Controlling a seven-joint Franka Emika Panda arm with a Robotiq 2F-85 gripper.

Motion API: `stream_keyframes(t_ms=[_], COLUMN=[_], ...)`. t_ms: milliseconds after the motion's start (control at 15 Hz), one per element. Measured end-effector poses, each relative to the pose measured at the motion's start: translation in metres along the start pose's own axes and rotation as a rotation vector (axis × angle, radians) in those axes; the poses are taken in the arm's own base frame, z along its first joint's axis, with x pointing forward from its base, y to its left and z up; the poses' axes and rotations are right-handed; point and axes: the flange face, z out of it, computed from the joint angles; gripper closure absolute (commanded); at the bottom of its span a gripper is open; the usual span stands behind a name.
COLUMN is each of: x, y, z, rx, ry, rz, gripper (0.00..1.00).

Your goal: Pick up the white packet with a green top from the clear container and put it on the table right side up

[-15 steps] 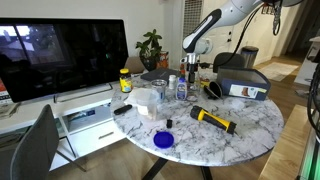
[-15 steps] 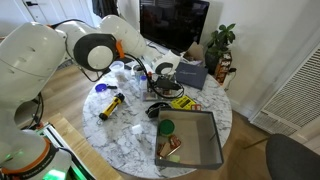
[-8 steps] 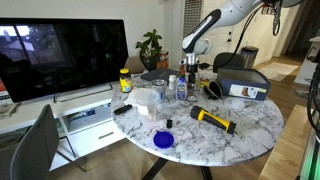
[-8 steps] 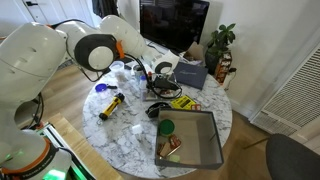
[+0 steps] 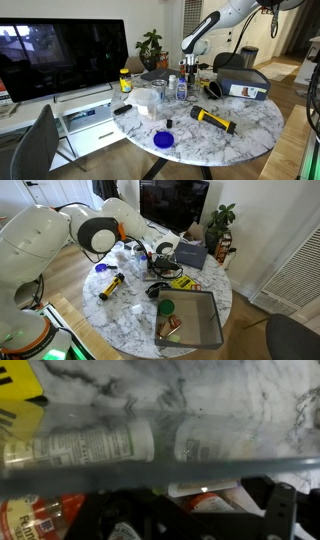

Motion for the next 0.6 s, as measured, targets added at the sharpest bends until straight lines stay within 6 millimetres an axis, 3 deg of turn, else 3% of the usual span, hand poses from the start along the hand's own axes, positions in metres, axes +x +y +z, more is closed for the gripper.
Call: stream_keyframes(t_ms=[267, 333, 400, 600], x=[-0.001, -0.001, -0.001, 0.0], y=[0.005, 0.006, 0.006, 0.009], z=[0.012, 0.014, 0.017, 0.017], rx=[-0.001, 0.002, 0.007, 0.01], ry=[-0.018, -0.024, -0.033, -0.043], rz=[-0.006, -0.009, -0.012, -0.017], gripper=[0.01, 0.07, 0.27, 0.51])
